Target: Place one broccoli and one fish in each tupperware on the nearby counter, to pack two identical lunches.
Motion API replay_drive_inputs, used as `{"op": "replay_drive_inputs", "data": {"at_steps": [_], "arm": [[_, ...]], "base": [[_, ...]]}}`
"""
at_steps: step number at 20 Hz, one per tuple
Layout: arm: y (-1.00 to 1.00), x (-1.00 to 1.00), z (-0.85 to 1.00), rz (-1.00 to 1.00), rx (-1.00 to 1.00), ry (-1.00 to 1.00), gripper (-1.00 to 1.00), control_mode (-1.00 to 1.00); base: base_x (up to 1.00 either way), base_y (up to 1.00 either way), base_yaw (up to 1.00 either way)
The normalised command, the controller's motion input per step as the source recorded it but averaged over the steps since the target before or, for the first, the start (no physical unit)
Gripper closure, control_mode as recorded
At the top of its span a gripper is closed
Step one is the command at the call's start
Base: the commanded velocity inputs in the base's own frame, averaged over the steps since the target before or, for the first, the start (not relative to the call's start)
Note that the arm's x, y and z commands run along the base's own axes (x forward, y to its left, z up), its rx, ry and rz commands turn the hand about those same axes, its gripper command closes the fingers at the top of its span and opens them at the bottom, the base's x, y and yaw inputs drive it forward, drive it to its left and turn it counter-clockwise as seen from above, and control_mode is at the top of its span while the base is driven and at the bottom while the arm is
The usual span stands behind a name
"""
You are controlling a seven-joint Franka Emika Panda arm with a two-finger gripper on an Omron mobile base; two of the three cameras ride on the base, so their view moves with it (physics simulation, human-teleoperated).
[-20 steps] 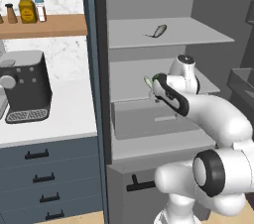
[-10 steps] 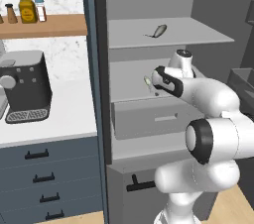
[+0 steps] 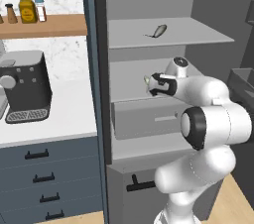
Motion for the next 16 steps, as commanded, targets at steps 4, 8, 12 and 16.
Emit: {"op": "replay_drive_inputs", "data": {"at_steps": [4,8,12,16], "arm": [[0.04,0.52,0.00,0.00,0.00,0.00,-1.00,-1.00],[0.09,0.61,0.00,0.00,0.00,0.03,-1.00,-1.00],[0.17,0.41,0.00,0.00,0.00,0.10,-1.00,-1.00],[0.16,0.23,-0.02,0.00,0.00,0.09,-1.00,-1.00]], "base": [[0.00,0.00,0.00],[0.00,0.00,0.00],[0.00,0.00,0.00],[0.00,0.00,0.00]]}}
